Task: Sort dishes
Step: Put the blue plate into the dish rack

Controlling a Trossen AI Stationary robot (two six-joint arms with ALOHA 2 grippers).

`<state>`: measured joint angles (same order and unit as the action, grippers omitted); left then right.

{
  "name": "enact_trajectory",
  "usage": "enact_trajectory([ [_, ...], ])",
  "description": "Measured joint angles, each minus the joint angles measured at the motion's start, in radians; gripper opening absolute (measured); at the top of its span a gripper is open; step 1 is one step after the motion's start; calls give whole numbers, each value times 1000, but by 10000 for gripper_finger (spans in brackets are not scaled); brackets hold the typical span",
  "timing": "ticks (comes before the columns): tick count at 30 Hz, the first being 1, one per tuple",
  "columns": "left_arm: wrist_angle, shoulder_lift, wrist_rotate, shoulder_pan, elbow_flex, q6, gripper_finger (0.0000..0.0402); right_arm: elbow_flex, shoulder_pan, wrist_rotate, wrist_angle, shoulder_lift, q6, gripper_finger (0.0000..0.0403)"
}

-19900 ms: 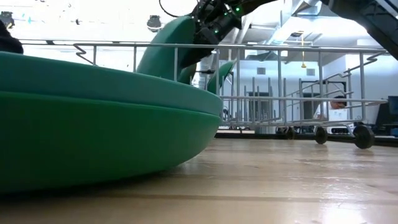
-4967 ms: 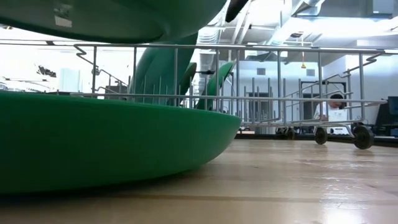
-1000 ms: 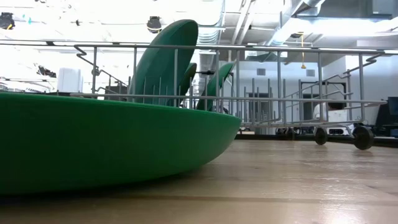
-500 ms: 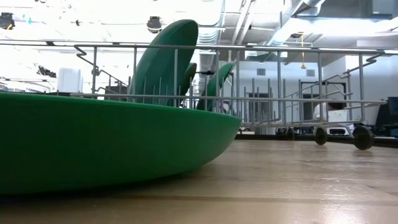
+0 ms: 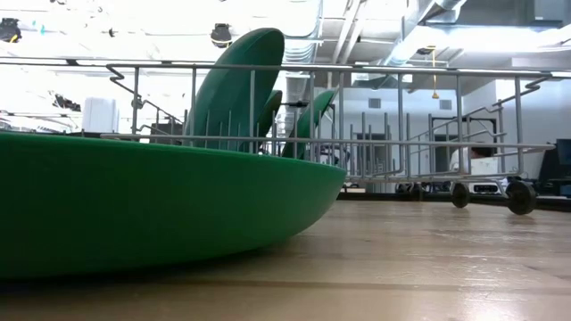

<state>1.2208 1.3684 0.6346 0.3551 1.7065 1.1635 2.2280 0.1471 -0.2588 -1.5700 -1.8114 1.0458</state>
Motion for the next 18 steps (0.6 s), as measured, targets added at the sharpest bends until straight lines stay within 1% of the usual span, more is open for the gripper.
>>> enact_trajectory([
  [3, 1, 11, 10, -8, 0, -1, 59, 0, 0, 1, 2, 0, 0, 8],
  [7, 14, 9, 47, -9, 0, -3, 13, 0, 0, 4, 5, 1, 16, 8],
  [14, 15, 5, 66, -9, 0, -23, 6, 0, 3, 8, 5, 2, 27, 12],
  [16, 14, 5, 62, -9, -1, -22, 5, 4, 3, 25, 3, 9, 7, 24],
  [18, 8, 5, 64, -8, -1, -20, 4, 20, 6, 29, 3, 21, -5, 50],
])
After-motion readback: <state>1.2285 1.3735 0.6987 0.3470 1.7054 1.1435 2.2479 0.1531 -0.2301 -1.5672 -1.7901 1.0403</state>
